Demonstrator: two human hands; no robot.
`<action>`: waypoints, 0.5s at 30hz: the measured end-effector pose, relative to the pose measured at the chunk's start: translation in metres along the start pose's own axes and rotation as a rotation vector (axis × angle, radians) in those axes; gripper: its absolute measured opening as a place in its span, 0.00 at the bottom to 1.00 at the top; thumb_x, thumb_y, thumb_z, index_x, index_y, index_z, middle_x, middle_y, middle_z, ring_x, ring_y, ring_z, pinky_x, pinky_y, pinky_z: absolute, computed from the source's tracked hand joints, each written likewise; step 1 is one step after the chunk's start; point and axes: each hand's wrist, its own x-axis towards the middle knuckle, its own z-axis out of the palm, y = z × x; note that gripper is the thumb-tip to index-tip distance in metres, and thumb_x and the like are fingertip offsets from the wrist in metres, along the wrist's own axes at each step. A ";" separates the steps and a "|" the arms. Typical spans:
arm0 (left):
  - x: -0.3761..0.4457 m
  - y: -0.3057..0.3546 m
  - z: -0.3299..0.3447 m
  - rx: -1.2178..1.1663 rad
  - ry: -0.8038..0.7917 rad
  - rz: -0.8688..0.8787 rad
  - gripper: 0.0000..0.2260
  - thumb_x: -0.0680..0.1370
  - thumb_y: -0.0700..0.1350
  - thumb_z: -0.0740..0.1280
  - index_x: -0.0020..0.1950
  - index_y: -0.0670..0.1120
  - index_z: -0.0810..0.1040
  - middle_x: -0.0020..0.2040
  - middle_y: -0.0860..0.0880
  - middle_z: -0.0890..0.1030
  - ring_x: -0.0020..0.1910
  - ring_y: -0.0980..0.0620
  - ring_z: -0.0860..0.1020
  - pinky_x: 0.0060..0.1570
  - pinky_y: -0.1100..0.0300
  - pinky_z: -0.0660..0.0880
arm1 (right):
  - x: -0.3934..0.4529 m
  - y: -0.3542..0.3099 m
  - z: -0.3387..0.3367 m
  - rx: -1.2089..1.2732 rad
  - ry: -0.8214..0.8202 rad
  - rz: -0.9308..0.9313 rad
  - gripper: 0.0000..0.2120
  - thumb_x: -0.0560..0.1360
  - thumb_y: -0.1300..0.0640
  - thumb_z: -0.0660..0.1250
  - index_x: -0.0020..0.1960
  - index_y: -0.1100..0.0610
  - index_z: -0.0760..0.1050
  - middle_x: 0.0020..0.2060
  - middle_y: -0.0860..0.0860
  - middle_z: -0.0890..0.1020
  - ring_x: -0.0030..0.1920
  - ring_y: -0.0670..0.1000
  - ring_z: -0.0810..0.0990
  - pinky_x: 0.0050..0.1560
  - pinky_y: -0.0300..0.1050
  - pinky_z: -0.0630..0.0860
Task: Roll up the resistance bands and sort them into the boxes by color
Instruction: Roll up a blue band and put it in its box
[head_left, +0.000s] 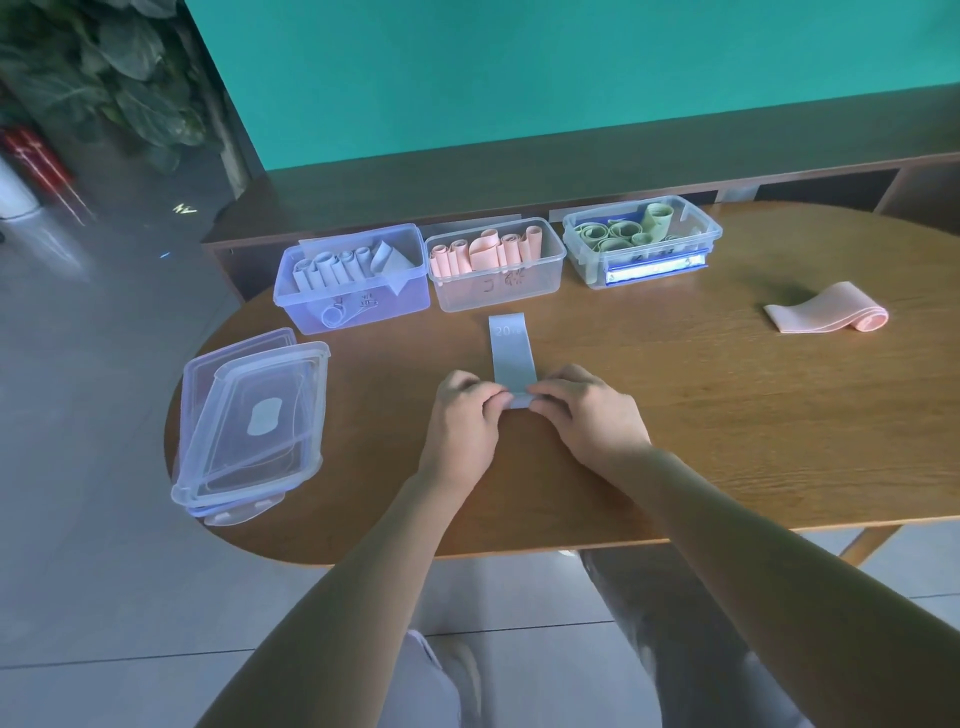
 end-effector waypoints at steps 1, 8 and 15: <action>0.002 0.001 -0.001 -0.010 0.002 -0.004 0.02 0.76 0.39 0.74 0.48 0.42 0.86 0.46 0.46 0.79 0.44 0.49 0.78 0.48 0.64 0.73 | 0.002 0.001 0.000 -0.006 -0.006 0.002 0.12 0.81 0.47 0.65 0.62 0.46 0.81 0.59 0.42 0.78 0.59 0.48 0.77 0.47 0.45 0.73; 0.009 0.002 0.002 0.018 -0.069 0.102 0.03 0.78 0.41 0.73 0.49 0.42 0.84 0.47 0.48 0.81 0.48 0.48 0.78 0.48 0.56 0.77 | 0.010 0.006 0.005 -0.060 0.029 -0.030 0.12 0.82 0.46 0.64 0.61 0.45 0.82 0.59 0.45 0.77 0.59 0.50 0.76 0.43 0.43 0.70; 0.017 -0.001 0.008 -0.009 -0.110 0.007 0.06 0.77 0.44 0.74 0.51 0.42 0.85 0.47 0.46 0.81 0.47 0.47 0.79 0.49 0.58 0.75 | 0.015 0.004 0.000 0.006 0.004 -0.009 0.13 0.81 0.47 0.65 0.64 0.47 0.79 0.62 0.43 0.76 0.60 0.49 0.77 0.47 0.42 0.70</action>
